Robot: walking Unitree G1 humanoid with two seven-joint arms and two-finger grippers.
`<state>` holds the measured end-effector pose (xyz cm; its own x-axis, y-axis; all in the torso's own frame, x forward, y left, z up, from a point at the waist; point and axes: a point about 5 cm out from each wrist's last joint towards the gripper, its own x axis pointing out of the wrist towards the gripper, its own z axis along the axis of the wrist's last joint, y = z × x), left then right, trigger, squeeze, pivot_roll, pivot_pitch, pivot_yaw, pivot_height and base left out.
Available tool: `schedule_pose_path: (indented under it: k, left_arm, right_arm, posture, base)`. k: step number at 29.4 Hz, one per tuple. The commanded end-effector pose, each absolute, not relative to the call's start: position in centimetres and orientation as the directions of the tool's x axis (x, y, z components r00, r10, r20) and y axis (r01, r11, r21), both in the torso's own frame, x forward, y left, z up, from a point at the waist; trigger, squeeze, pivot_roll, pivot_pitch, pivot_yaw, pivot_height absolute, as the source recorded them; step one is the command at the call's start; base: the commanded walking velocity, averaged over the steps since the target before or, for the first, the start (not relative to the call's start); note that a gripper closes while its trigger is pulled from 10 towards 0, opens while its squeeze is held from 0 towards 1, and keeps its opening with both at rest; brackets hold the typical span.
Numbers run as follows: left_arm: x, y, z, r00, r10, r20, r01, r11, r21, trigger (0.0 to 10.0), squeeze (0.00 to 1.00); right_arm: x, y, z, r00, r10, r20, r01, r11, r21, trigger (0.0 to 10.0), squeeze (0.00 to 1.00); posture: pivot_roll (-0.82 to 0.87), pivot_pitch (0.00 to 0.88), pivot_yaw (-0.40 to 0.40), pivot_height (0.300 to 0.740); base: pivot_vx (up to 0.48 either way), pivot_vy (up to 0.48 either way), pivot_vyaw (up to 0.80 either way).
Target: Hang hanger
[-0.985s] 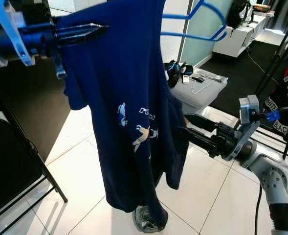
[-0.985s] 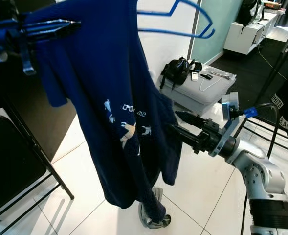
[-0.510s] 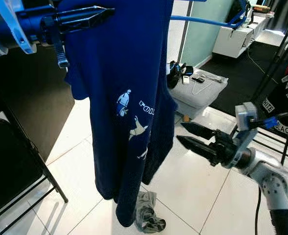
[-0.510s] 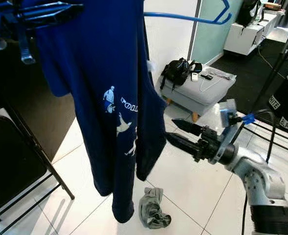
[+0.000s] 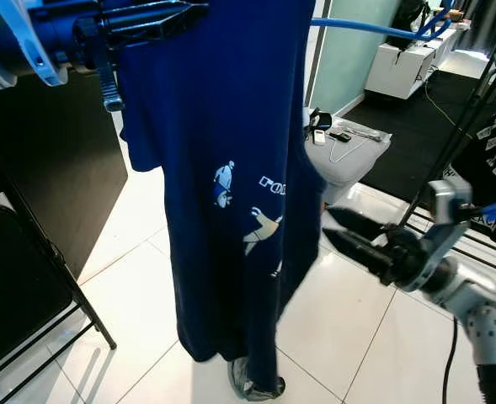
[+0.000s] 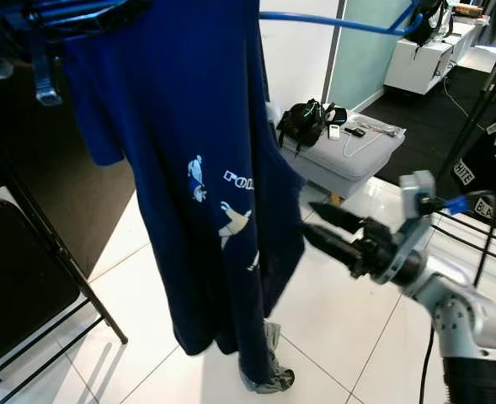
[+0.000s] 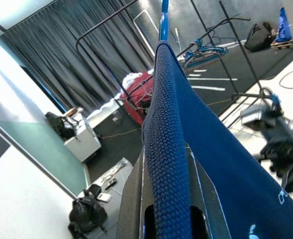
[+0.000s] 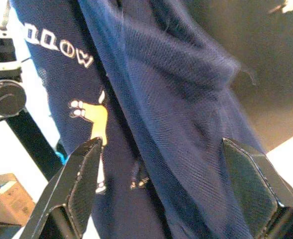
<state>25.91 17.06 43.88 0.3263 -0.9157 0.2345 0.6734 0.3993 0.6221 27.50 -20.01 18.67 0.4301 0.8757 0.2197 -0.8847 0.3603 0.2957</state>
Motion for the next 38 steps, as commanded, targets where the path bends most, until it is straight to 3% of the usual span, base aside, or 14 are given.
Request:
schedule_pose_path:
  k: [1, 9, 10, 38]
  left_arm:
    - [25.3, 16.5, 44.5, 0.295, -0.922, 0.249, 0.665, 0.386, 0.640, 10.0, 0.00]
    - [25.0, 16.1, 44.7, 0.273, -0.929, 0.251, 0.670, 0.371, 0.643, 10.0, 0.00]
    - [24.9, 16.1, 44.8, 0.269, -0.930, 0.251, 0.671, 0.368, 0.644, 10.0, 0.00]
    - [25.0, 16.9, 44.9, 0.305, -0.920, 0.247, 0.661, 0.391, 0.641, 10.0, 0.00]
  right_arm:
    - [27.6, -19.4, 18.7, 0.420, 0.884, 0.205, -0.892, 0.361, 0.274, 10.0, 0.00]
    - [28.8, -18.8, 19.0, 0.465, 0.857, 0.224, -0.875, 0.405, 0.267, 10.0, 0.00]
    - [29.2, -19.0, 19.3, 0.490, 0.837, 0.244, -0.863, 0.425, 0.275, 0.0, 0.00]
    - [29.9, -20.2, 21.0, 0.527, 0.779, 0.341, -0.849, 0.463, 0.254, 0.0, 0.00]
  posture:
    - [0.05, 0.000, -0.023, 0.740]
    - [0.05, 0.000, -0.023, 0.740]
    - [0.05, 0.000, -0.023, 0.740]
    - [0.05, 0.000, -0.020, 0.740]
  base:
    - [0.000, 0.000, 0.00]
    - [0.000, 0.000, 0.00]
    - [0.000, 0.000, 0.00]
    - [0.000, 0.000, 0.00]
